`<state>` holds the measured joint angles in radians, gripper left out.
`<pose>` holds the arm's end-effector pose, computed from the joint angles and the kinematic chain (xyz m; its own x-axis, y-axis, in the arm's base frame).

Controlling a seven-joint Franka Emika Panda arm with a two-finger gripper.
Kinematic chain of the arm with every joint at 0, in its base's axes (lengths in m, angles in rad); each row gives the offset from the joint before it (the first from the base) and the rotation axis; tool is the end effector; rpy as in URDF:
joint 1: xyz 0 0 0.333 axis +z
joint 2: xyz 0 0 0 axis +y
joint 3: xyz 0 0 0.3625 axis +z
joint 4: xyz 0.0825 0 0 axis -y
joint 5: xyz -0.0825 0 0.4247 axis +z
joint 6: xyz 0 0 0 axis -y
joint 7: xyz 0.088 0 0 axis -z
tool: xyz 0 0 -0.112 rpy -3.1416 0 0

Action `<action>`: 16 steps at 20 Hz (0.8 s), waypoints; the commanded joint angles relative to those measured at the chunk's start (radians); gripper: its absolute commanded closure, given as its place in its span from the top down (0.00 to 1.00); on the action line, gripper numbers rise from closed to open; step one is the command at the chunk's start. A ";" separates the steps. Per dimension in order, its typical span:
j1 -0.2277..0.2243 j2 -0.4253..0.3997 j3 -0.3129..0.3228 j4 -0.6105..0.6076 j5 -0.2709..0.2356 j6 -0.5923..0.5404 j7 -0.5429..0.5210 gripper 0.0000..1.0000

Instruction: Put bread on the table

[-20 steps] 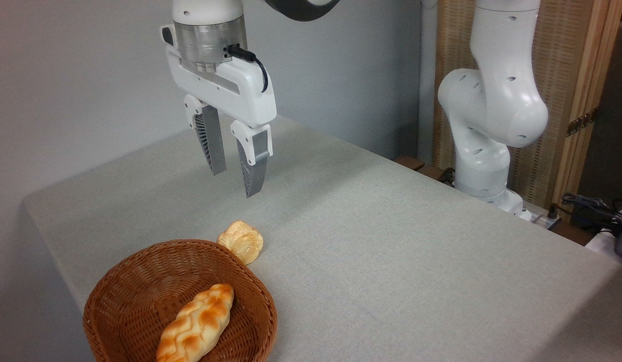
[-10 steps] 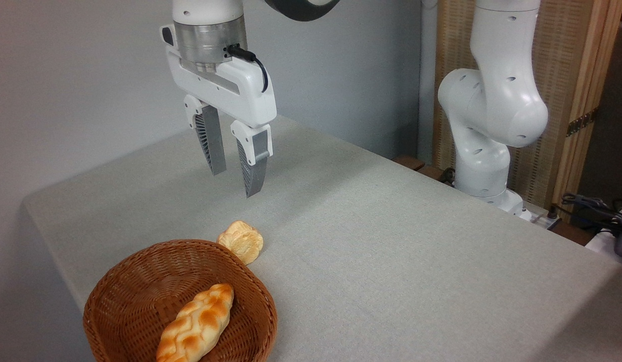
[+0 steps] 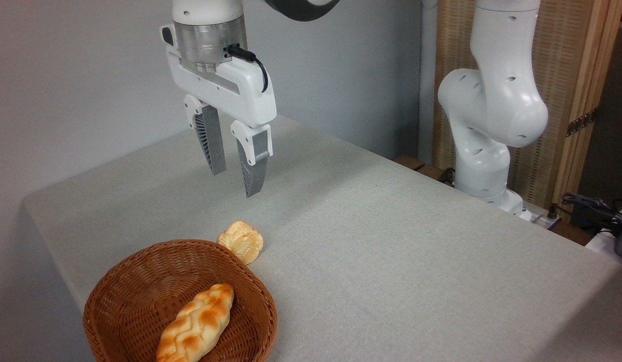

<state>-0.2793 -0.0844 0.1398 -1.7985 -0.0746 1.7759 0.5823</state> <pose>0.5726 -0.0842 0.6157 0.7567 -0.6465 0.0973 -0.6520 -0.7573 0.0383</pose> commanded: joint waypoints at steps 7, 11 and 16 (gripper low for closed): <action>-0.001 -0.006 0.011 0.013 -0.010 -0.001 0.016 1.00; -0.001 -0.005 0.038 -0.008 -0.010 0.100 0.016 1.00; -0.001 0.034 0.067 -0.035 -0.011 0.204 0.005 1.00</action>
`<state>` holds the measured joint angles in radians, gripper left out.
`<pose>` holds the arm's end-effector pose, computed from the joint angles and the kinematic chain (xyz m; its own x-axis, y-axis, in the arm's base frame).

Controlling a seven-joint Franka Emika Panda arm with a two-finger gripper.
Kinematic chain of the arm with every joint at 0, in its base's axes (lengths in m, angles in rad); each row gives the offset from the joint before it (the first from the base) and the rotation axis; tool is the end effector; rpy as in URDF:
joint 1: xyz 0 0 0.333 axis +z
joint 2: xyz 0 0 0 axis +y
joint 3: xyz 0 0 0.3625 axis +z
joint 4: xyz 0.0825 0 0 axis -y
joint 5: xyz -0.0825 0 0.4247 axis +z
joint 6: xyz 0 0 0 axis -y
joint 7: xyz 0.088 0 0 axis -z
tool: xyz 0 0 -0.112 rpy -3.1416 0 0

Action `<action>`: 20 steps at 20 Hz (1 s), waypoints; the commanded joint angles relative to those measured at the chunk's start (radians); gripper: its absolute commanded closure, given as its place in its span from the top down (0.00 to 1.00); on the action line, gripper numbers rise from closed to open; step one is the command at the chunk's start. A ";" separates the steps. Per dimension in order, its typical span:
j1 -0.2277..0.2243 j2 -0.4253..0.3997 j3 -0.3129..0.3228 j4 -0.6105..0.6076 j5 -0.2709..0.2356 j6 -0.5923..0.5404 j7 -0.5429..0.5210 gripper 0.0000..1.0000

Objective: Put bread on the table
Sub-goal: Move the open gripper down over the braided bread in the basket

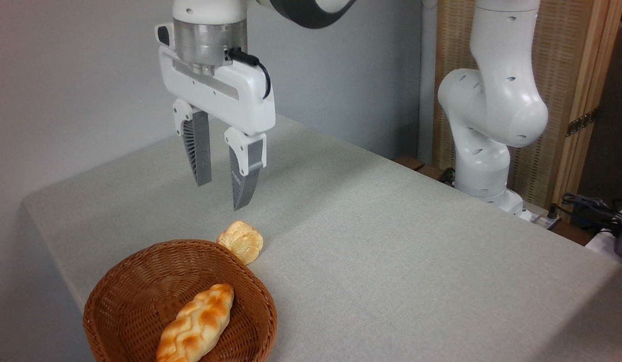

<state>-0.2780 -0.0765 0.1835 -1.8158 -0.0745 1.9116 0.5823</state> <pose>0.5905 -0.0580 0.6151 0.7762 -0.6014 0.1891 -0.6093 -0.7927 -0.0200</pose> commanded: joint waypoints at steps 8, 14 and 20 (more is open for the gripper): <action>-0.001 0.118 0.065 -0.051 -0.011 0.214 -0.002 1.00; 0.025 0.190 0.073 -0.051 -0.013 0.319 -0.105 1.00; 0.036 0.277 0.073 -0.051 -0.097 0.449 -0.162 1.00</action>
<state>-0.2412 0.1655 0.2548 -1.8651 -0.1349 2.2915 0.4518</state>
